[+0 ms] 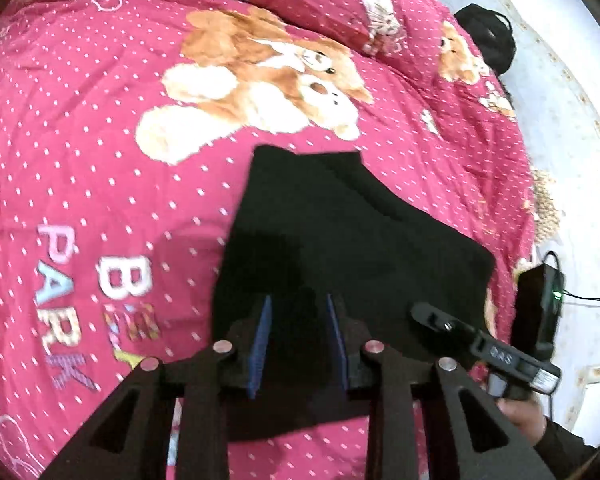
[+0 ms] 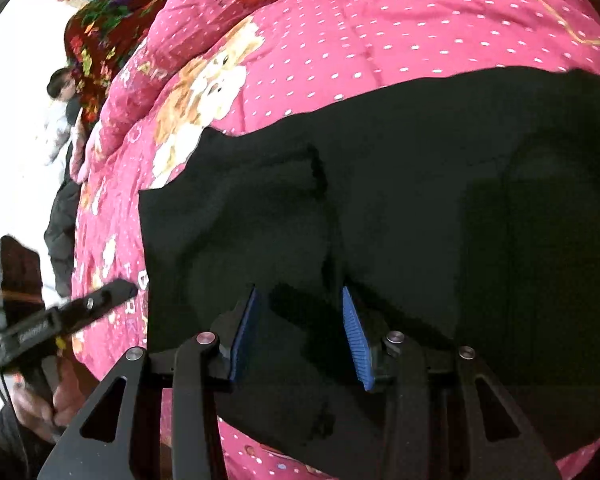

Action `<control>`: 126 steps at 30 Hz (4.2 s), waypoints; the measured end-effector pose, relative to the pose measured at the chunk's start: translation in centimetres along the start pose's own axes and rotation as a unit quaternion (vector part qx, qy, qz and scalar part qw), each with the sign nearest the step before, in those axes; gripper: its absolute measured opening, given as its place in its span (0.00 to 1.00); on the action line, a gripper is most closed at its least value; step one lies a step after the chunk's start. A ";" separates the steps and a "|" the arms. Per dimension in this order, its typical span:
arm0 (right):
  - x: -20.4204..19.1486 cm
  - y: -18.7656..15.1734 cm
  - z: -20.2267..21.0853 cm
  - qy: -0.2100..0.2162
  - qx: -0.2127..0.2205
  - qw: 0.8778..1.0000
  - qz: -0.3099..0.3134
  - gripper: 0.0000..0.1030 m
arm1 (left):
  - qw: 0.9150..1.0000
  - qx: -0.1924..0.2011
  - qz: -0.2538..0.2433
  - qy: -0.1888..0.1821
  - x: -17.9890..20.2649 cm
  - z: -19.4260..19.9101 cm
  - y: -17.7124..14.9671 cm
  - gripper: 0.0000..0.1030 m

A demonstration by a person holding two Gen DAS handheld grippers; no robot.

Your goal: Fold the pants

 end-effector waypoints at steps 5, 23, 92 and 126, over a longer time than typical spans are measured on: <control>-0.6 0.5 0.7 0.011 0.003 1.000 0.005 0.02 | 1.000 0.016 -0.012 0.017 0.1 -1.0 1.7 0.29; -1.4 0.2 2.2 -0.042 0.031 0.998 0.039 0.15 | 0.997 0.000 -0.037 0.065 -0.2 -5.3 4.2 0.29; 17.8 -4.0 7.1 -0.005 0.068 0.966 -0.248 0.60 | 0.979 -0.107 -0.132 0.110 8.9 -8.1 -9.0 0.39; 2.1 0.5 13.7 0.029 0.088 0.992 -0.083 0.19 | 0.988 -0.060 -0.084 0.113 6.1 -1.6 -5.4 0.39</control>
Point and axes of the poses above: each gripper's, at about its wrist camera, not at the fingertips, and z roughly against the way its jaws point, x to its right, y to its top, the point moved 7 cm from there along -z, roughly the way its jaws point, and after that the axes turned 7 degrees about -y, right-handed, at the moved point
